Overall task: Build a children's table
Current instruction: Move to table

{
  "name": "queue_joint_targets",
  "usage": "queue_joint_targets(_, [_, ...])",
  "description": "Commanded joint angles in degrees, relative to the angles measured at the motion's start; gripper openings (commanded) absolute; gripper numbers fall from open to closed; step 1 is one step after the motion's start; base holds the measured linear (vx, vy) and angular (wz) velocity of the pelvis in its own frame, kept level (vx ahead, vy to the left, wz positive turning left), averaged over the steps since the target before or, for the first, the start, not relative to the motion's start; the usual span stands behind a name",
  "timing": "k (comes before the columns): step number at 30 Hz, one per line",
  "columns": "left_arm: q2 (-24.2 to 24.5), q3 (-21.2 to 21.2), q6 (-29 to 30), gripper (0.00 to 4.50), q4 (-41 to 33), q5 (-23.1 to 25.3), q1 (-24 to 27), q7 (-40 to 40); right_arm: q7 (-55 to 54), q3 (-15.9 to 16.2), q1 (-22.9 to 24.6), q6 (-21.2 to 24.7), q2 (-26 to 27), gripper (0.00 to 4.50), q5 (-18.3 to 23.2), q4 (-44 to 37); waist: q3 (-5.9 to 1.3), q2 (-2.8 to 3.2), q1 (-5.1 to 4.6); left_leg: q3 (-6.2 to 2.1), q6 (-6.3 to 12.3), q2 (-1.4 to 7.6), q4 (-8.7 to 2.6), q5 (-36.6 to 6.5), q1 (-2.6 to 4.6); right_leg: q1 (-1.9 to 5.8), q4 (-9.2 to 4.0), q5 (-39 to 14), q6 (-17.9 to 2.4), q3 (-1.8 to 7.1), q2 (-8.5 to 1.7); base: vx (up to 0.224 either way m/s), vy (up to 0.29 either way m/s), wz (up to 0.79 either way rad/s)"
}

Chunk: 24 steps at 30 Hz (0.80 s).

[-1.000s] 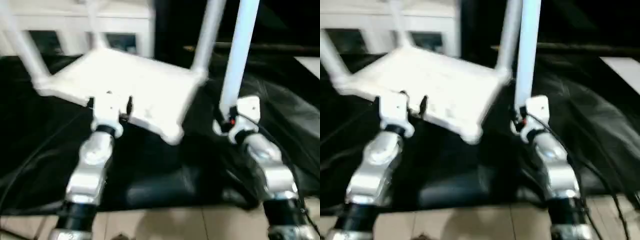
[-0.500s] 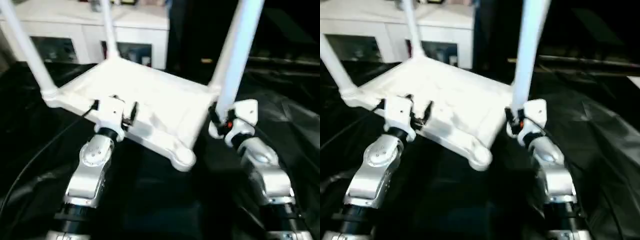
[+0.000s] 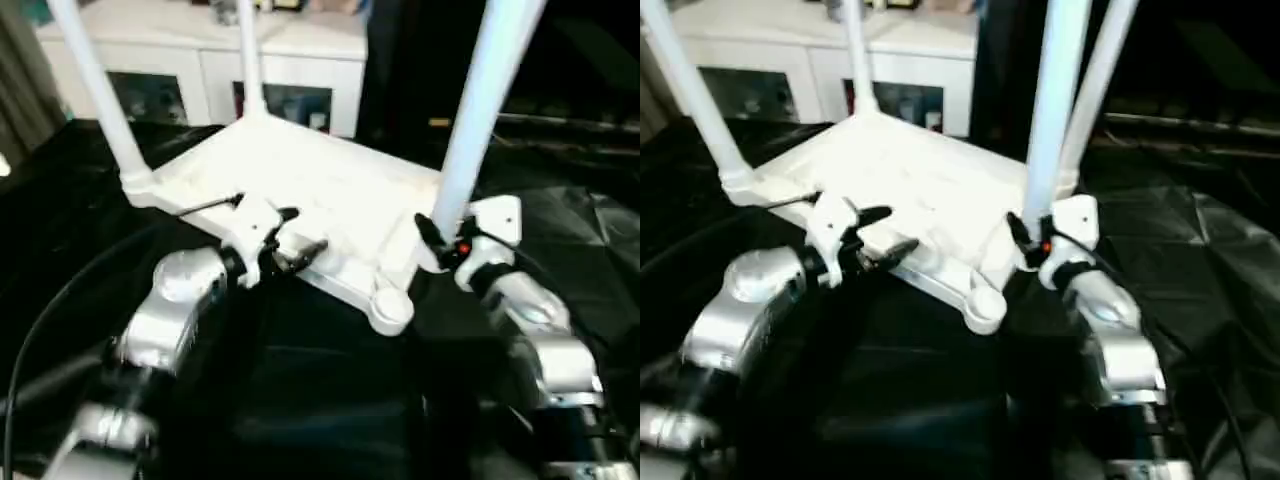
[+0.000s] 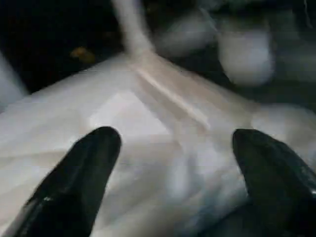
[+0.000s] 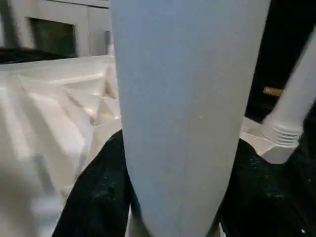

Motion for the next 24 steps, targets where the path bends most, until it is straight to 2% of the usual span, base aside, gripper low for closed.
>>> queue_joint_targets(1, [1.2,-3.1,-3.1,4.42,5.7,4.1,-3.1,-4.7,3.2,0.0,0.5,0.9,-1.1,1.91,1.5,-1.9,-3.23,0.36,-0.19,-2.44,-1.78,4.65,-5.75,-16.6,1.34,1.44,-6.1,-20.0,-6.8,3.38,-5.55,0.0,0.0,0.0])
queue_joint_targets(2, [1.6,-4.7,-4.6,4.42,8.9,5.6,-5.3,-6.5,4.3,0.3,0.8,1.1,-1.9,1.91,1.7,-2.1,-3.31,0.45,-0.26,-2.43,-1.8,4.74,-5.8,-15.9,1.23,1.54,-6.0,-19.2,-7.0,3.32,-5.51,0.0,0.0,0.0])
queue_joint_targets(3, [1.7,-5.7,-5.5,4.42,10.9,6.2,-6.7,-7.8,5.0,0.4,0.9,1.3,-2.4,1.91,1.8,-2.3,-3.52,0.37,-0.18,-2.39,-1.69,4.89,-5.74,-13.8,0.94,1.74,-5.7,-15.7,-8.4,3.22,-5.74,0.0,0.0,0.0])
queue_joint_targets(4, [1.7,-6.4,-6.8,4.42,12.6,7.0,-7.9,-8.3,5.7,0.6,1.2,1.3,-3.0,1.91,1.8,-2.4,-3.57,0.81,-0.07,-2.42,-1.6,4.9,-5.6,-13.3,0.92,1.7,-5.58,-14.4,-9.1,3.17,-5.79,0.0,0.0,0.0])
queue_joint_targets(5, [1.4,-7.8,-9.0,4.42,15.5,8.8,-10.0,-8.7,6.6,1.1,1.6,1.2,-4.0,1.91,1.4,-2.7,-3.63,0.79,-0.21,-2.16,-1.32,4.84,-5.48,-12.9,0.94,1.74,-5.7,-12.0,-10.2,3.1,-5.61,0.0,0.0,0.0])
queue_joint_targets(6, [1.3,-8.1,-9.4,4.42,16.1,9.1,-10.4,-8.7,6.7,1.1,1.7,1.1,-4.1,1.91,1.4,-2.7,-3.84,0.75,-0.07,-2.24,-1.32,5.02,-5.4,-12.6,0.98,2.0,-5.31,-10.3,-10.9,3.05,-5.83,0.0,0.0,0.0])
queue_joint_targets(7, [0.8,-8.9,-11.1,4.42,18.5,10.4,-12.0,-8.6,7.1,1.0,2.0,1.1,-4.6,1.91,1.3,-3.0,-3.91,1.21,-0.21,-2.16,-0.88,4.99,-5.22,-11.5,0.72,2.0,-4.89,-6.9,-12.4,3.01,-5.72,0.05,0.009,-0.05])
queue_joint_targets(8, [0.8,-8.9,-11.1,4.42,18.5,10.4,-12.0,-8.6,7.1,1.0,2.0,1.1,-4.6,1.91,1.3,-3.0,-4.19,0.89,-0.19,-2.01,-0.15,4.94,-4.95,-9.9,0.67,2.26,-4.6,-3.8,-13.3,2.93,-5.69,0.0,0.0,0.0])
queue_joint_targets(9, [0.0,-9.5,-13.3,4.42,21.8,11.3,-13.7,-8.6,7.3,0.7,2.3,1.2,-4.9,1.91,1.4,-3.4,-4.47,1.1,-0.07,-1.95,0.89,4.91,-4.61,-6.9,0.44,2.41,-4.04,0.9,-14.5,2.87,-5.78,0.0,0.0,0.0])
queue_joint_targets(10, [-0.6,-10.2,-15.0,4.42,24.4,12.4,-15.1,-8.0,7.4,0.4,2.5,1.4,-5.1,1.91,1.5,-3.7,-4.36,1.72,-0.09,-1.88,1.51,4.66,-4.46,-6.3,0.39,2.19,-4.24,1.8,-14.7,2.8,-5.45,0.0,0.0,0.0])
queue_joint_targets(11, [-1.3,-10.7,-16.2,4.42,26.8,13.2,-16.3,-7.7,7.5,0.2,2.7,1.5,-5.3,1.91,1.5,-4.0,-4.53,1.28,-0.13,-1.76,2.24,4.62,-4.3,-5.9,0.52,2.46,-4.19,3.8,-15.1,2.78,-5.39,0.0,0.0,0.0])
queue_joint_targets(12, [-1.9,-11.3,-17.2,4.42,28.7,14.2,-17.3,-7.0,7.5,0.1,2.9,1.6,-5.5,1.91,1.5,-4.3,-4.67,1.47,0.03,-1.81,3.11,4.8,-4.18,-4.7,0.41,2.57,-3.82,6.3,-15.8,2.75,-5.55,0.0,0.0,0.0])
queue_joint_targets(14, [-2.3,-11.6,-18.1,4.42,30.2,14.9,-17.9,-6.5,7.5,0.1,3.1,1.7,-5.7,1.91,1.5,-4.4,-4.62,1.47,0.03,-1.82,3.81,4.83,-4.15,-4.5,0.35,2.58,-3.78,6.9,-16.1,2.66,-5.54,0.0,0.0,0.0])
queue_joint_targets(15, [-3.2,-12.1,-18.7,4.42,32.2,15.7,-18.9,-6.1,7.4,0.1,3.6,1.7,-6.0,1.91,1.4,-5.0,-4.57,2.13,0.02,-1.9,4.12,4.97,-4.16,-5.2,0.35,2.58,-3.92,5.8,-16.6,2.59,-5.73,0.0,0.0,0.0])
queue_joint_targets(16, [-3.2,-12.1,-18.7,4.42,32.2,15.7,-18.9,-6.1,7.4,0.1,3.6,1.7,-6.0,1.91,1.4,-5.0,-4.57,1.86,0.02,-1.83,4.0,5.1,-4.21,-6.0,0.58,2.53,-4.16,5.1,-16.6,2.56,-5.65,0.0,0.0,0.0])
queue_joint_targets(17, [-3.5,-12.2,-18.8,4.42,33.0,15.9,-19.2,-6.4,7.4,0.1,3.8,1.7,-6.1,1.91,1.3,-5.2,-4.44,1.68,-0.08,-1.84,3.8,5.12,-4.32,-6.9,0.49,2.66,-4.16,3.9,-17.0,2.58,-5.71,0.0,0.0,0.0])
queue_joint_targets(18, [-3.9,-12.4,-19.1,4.27,33.9,16.0,-19.7,-7.4,7.4,0.2,4.0,1.6,-6.1,1.91,1.1,-5.3,-4.4,1.9,-0.03,-1.8,3.67,5.09,-4.32,-7.3,0.52,2.61,-4.29,3.1,-17.1,2.59,-5.74,0.0,0.0,0.0])
queue_joint_targets(20, [-4.1,-12.4,-19.0,4.27,34.6,15.9,-20.1,-8.3,7.3,0.2,4.1,1.6,-6.2,1.91,1.0,-5.4,-4.22,1.69,-0.04,-1.75,3.05,5.11,-4.44,-9.0,0.64,2.56,-4.61,-0.3,-17.0,2.67,-5.75,0.0,0.0,0.0])
queue_joint_targets(21, [-4.2,-12.4,-19.0,4.04,35.0,15.7,-20.5,-9.8,7.3,0.3,4.1,1.4,-6.2,1.91,0.8,-5.4,-4.09,1.92,-0.01,-1.76,2.97,5.09,-4.47,-9.1,0.59,2.51,-4.79,-1.6,-17.0,2.7,-5.85,0.0,0.0,0.0])
queue_joint_targets(24, [-4.6,-12.3,-19.8,3.92,37.0,15.7,-21.7,-11.9,7.3,0.5,4.0,1.4,-6.4,1.91,0.6,-5.4,-4.06,1.87,0.08,-1.7,2.81,5.08,-4.45,-9.2,0.59,2.46,-4.91,-3.0,-16.7,2.73,-5.84,0.0,0.0,0.0])
